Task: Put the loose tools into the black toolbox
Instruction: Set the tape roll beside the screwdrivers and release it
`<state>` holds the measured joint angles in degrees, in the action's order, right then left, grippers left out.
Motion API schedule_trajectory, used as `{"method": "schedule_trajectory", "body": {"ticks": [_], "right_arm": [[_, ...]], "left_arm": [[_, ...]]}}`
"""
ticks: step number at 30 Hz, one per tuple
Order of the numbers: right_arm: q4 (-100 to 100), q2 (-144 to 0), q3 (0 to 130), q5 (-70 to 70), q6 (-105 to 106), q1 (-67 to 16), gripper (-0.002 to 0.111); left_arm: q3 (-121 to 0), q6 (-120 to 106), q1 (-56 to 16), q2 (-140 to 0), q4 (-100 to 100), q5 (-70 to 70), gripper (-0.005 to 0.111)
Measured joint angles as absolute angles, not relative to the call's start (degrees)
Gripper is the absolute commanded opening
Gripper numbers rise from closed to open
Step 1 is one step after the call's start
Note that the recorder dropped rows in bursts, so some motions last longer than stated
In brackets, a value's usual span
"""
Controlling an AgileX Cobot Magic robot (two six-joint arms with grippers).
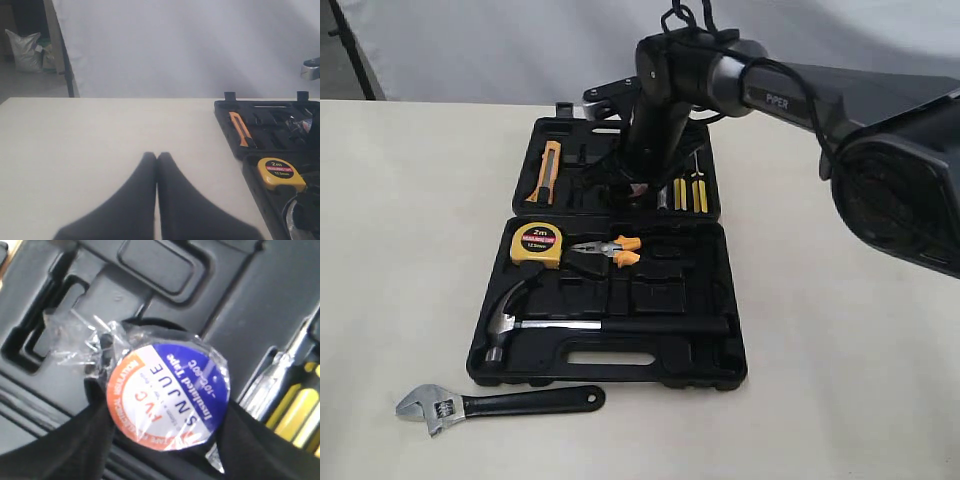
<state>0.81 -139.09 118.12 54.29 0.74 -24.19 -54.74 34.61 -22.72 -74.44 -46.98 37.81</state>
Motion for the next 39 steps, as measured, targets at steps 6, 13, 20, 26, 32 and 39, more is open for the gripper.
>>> {"method": "schedule_trajectory", "body": {"ticks": [6, 13, 20, 26, 32, 39], "right_arm": [[3.0, -139.2, 118.2, 54.1, 2.3, -24.3, 0.000], [3.1, -139.2, 118.2, 54.1, 2.1, -24.3, 0.016], [3.1, -139.2, 118.2, 54.4, 1.8, -24.3, 0.064], [3.7, -137.2, 118.2, 55.9, 1.8, -24.3, 0.071], [3.4, -134.5, 118.3, 53.9, 3.1, -24.4, 0.069], [3.5, -135.0, 118.3, 52.4, 4.7, -24.4, 0.013]], "left_arm": [[-54.7, 34.6, -22.7, -74.4, -47.0, 37.8, 0.001], [-54.7, 34.6, -22.7, -74.4, -47.0, 37.8, 0.001], [-54.7, 34.6, -22.7, -74.4, -47.0, 37.8, 0.001], [-54.7, 34.6, -22.7, -74.4, -47.0, 37.8, 0.001], [-54.7, 34.6, -22.7, -74.4, -47.0, 37.8, 0.001], [-54.7, 34.6, -22.7, -74.4, -47.0, 37.8, 0.001]]}}
